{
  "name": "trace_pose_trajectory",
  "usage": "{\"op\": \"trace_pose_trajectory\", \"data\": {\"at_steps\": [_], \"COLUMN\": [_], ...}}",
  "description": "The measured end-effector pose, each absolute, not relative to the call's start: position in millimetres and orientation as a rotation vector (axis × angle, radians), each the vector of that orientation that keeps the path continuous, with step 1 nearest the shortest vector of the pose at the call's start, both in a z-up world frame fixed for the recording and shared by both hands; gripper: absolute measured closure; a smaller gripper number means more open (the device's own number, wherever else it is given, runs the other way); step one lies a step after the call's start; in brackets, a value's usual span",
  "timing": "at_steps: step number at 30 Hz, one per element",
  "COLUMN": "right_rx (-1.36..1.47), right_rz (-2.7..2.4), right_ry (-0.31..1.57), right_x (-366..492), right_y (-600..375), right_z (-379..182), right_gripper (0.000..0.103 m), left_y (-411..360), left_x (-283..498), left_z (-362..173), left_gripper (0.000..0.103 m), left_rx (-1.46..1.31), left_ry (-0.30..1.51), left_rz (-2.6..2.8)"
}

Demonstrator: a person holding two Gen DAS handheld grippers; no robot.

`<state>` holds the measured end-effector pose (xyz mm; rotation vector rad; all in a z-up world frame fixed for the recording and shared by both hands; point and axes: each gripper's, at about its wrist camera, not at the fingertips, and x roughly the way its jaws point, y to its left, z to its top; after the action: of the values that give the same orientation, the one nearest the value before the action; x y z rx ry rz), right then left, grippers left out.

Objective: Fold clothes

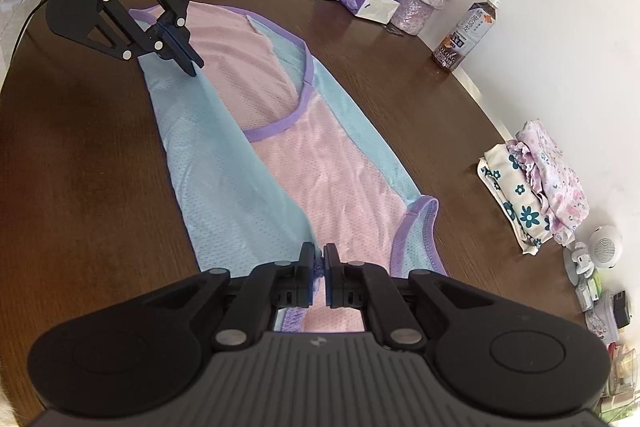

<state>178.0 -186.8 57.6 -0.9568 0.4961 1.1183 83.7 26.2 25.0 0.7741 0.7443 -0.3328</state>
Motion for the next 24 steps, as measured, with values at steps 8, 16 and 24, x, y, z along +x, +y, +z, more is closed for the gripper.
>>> {"op": "trace_pose_trajectory", "data": {"at_steps": [8, 16, 24], "right_rx": [-0.921, -0.870, -0.745], "right_rz": [1.137, 1.130, 1.090], "right_ry": [0.510, 0.554, 0.587], "right_x": [197.2, 208.7, 215.8], "right_y": [-179.1, -180.7, -195.7], "right_z": [42.7, 26.6, 23.1], "right_gripper": [0.099, 0.099, 0.095], "left_y": [37.3, 46.8, 73.1], "left_x": [99.9, 106.9, 102.4], "left_z": [18.8, 19.9, 27.6], "left_gripper": [0.102, 0.094, 0.075], "left_rx": [0.691, 0.584, 0.413], "left_ry": [0.792, 0.807, 0.824], "left_rz": [-0.325, -0.296, -0.220]}}
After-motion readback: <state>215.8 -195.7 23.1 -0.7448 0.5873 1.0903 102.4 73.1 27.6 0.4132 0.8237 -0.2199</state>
